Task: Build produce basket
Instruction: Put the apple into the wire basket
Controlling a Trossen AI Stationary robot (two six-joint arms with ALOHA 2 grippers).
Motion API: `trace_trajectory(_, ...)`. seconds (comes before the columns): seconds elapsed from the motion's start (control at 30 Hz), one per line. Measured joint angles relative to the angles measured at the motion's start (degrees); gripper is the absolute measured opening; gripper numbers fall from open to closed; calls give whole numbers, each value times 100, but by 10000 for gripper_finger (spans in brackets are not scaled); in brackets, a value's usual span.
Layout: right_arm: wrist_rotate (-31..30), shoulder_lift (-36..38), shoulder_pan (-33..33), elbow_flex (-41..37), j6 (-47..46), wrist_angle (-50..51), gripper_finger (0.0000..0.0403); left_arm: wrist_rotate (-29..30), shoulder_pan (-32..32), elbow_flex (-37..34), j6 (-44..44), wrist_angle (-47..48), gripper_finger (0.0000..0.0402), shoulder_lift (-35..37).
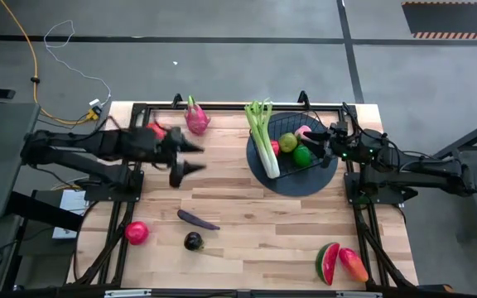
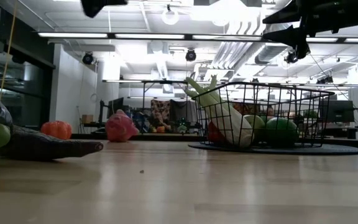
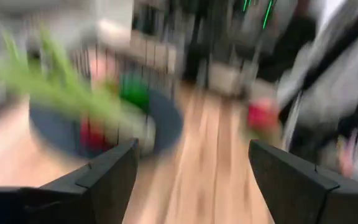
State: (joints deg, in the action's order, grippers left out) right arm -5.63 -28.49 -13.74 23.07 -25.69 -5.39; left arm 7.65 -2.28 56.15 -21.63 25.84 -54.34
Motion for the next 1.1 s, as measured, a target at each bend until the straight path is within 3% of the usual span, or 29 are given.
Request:
trace_trajectory(0.17,1,0,0,0,-24,0,181,-6,789,943,-1290,3122,293,-875)
trace_trajectory(0.33,1,0,-2,0,-24,1,181,-216,1668,978,-3224,4866,293,-1380)
trace_trajectory(0.47,2,0,-2,0,-24,2,181,-569,2343,908,-4527,5269,293,-1619)
trace_trajectory(0.63,0,0,-2,0,-24,2,181,-744,3159,908,-4719,5265,293,-1812)
trace_trajectory(0.8,0,0,-2,0,-41,2,181,-835,3563,906,-5256,5290,298,-1924)
trace_trajectory(1.1,2,0,-2,0,-133,2,181,-835,3809,906,-5872,5574,375,-1920)
